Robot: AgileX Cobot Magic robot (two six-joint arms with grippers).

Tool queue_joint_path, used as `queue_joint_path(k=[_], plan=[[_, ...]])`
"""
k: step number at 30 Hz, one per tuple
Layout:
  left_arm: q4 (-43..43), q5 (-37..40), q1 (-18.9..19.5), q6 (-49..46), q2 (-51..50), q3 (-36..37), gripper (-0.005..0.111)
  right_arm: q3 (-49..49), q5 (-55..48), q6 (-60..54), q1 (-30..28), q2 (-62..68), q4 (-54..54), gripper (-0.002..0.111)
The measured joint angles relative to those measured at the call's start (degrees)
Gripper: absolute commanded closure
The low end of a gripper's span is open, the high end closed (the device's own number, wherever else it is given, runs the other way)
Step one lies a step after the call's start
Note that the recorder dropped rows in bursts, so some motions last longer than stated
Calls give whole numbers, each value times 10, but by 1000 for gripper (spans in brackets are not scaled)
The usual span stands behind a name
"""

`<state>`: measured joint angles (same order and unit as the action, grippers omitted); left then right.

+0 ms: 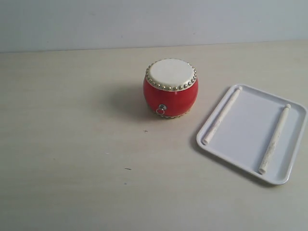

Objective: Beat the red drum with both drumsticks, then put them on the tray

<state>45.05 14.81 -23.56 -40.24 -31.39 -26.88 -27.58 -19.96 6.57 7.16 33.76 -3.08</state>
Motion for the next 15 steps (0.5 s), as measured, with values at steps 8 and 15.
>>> queue_joint_path(k=[8, 15], plan=[[2, 0, 0, 0, 0, 0, 107, 0, 0, 0, 0, -23, 0, 108], [2, -1, 0, 0, 1, 0, 107, 0, 0, 0, 0, -23, 0, 108]])
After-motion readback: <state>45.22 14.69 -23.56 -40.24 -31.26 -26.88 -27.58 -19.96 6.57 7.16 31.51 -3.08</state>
